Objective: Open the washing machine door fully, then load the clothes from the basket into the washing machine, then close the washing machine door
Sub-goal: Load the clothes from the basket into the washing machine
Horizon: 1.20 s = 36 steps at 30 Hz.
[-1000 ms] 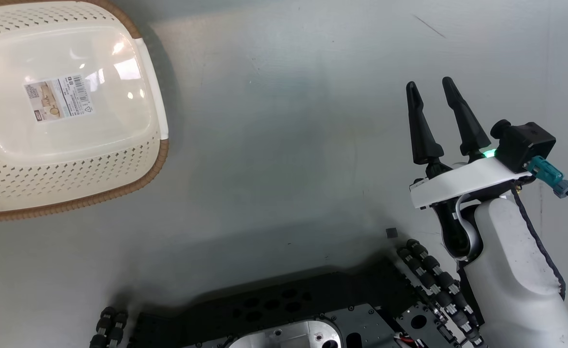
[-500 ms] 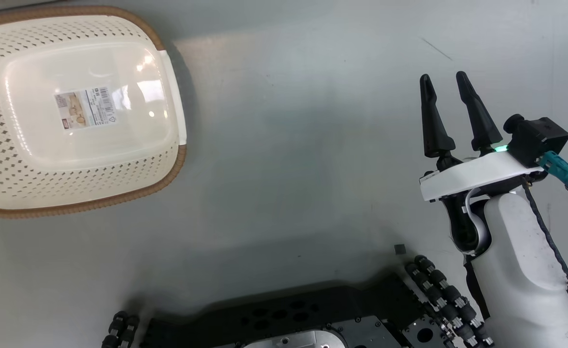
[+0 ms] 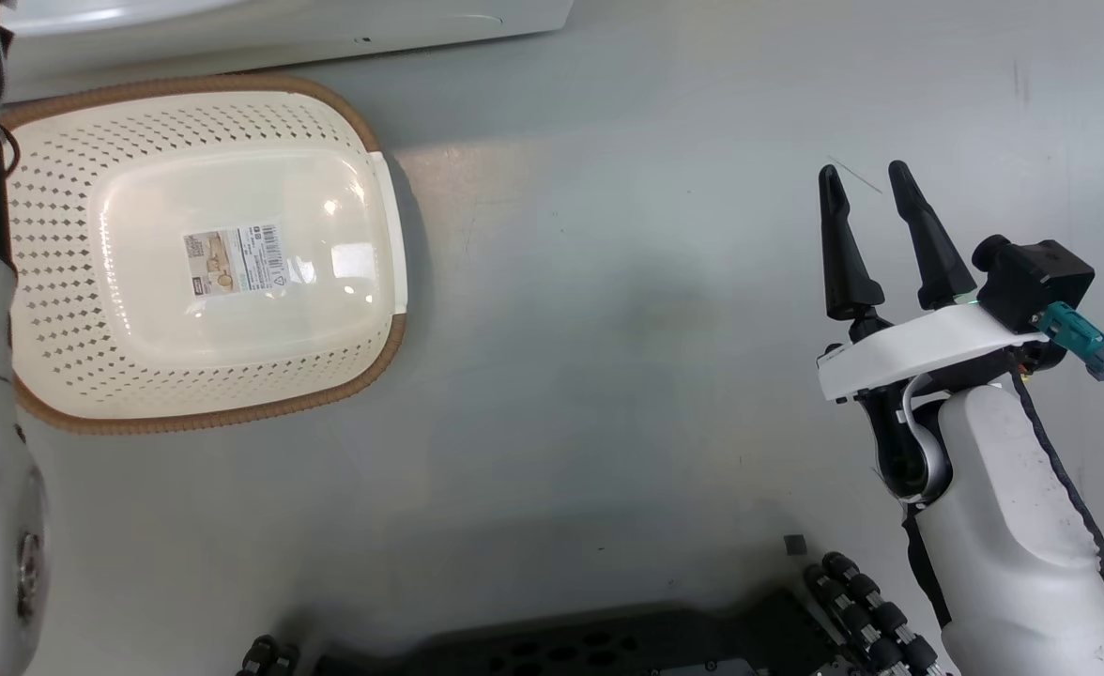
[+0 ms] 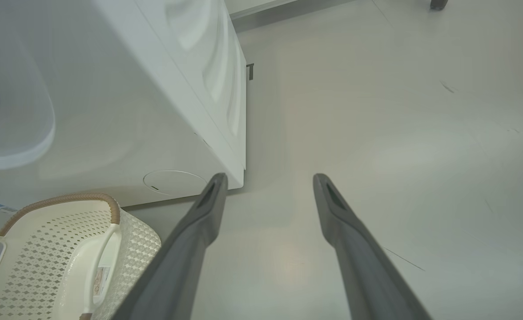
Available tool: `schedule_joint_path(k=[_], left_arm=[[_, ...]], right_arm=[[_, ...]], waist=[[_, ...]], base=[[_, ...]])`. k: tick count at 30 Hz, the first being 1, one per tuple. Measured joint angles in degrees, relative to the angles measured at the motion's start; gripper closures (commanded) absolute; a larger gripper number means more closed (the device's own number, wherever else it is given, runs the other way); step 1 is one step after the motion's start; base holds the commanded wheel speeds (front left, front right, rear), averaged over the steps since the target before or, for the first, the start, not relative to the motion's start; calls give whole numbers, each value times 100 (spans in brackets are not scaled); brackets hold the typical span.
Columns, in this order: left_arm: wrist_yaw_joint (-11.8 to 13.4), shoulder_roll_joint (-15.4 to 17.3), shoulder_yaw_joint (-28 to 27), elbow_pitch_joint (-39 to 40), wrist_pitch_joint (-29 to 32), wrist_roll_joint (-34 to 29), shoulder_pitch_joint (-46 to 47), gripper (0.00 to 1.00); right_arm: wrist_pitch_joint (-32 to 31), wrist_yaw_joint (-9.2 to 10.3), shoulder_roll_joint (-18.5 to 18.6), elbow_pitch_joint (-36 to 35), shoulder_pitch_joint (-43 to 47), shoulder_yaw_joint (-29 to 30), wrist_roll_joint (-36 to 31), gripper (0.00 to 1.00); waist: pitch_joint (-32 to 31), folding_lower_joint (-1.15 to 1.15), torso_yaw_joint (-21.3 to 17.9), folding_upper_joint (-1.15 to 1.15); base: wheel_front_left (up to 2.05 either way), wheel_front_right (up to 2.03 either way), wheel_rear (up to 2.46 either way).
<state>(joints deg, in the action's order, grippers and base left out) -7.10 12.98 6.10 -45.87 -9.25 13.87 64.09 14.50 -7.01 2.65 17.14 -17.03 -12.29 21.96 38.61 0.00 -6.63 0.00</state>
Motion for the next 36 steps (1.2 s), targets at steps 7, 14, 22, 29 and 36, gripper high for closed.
schedule_joint_path(k=[7, 14, 22, 29, 36], left_arm=[[0, -163, -54, -188, -247, 222, -606, 0], [0, -316, -86, -214, -403, 315, -1075, 0], [5, -371, -205, -134, -502, 348, -1667, 0], [7, -487, -211, 202, -521, 347, -2217, 0], [47, -470, -478, 876, -521, 371, -2811, 0]], right_arm=[[0, 0, 0, 114, 178, 42, -42, 0], [0, 0, 1, 197, 393, 78, -85, 0], [0, 0, 98, 270, 734, 183, -94, 0], [0, 0, 123, 291, 1024, 249, -94, 0], [0, 0, 143, 289, 1156, 222, -113, 0]], waist=[[-477, 0, 109, 0], [-962, 0, 211, 0], [-1508, 0, 348, 0], [-1920, 0, 506, 0], [-2201, 0, 667, 0]], base=[[0, 0, 0], [0, 0, 0], [0, 0, 0], [0, 0, 0], [0, 0, 0]])
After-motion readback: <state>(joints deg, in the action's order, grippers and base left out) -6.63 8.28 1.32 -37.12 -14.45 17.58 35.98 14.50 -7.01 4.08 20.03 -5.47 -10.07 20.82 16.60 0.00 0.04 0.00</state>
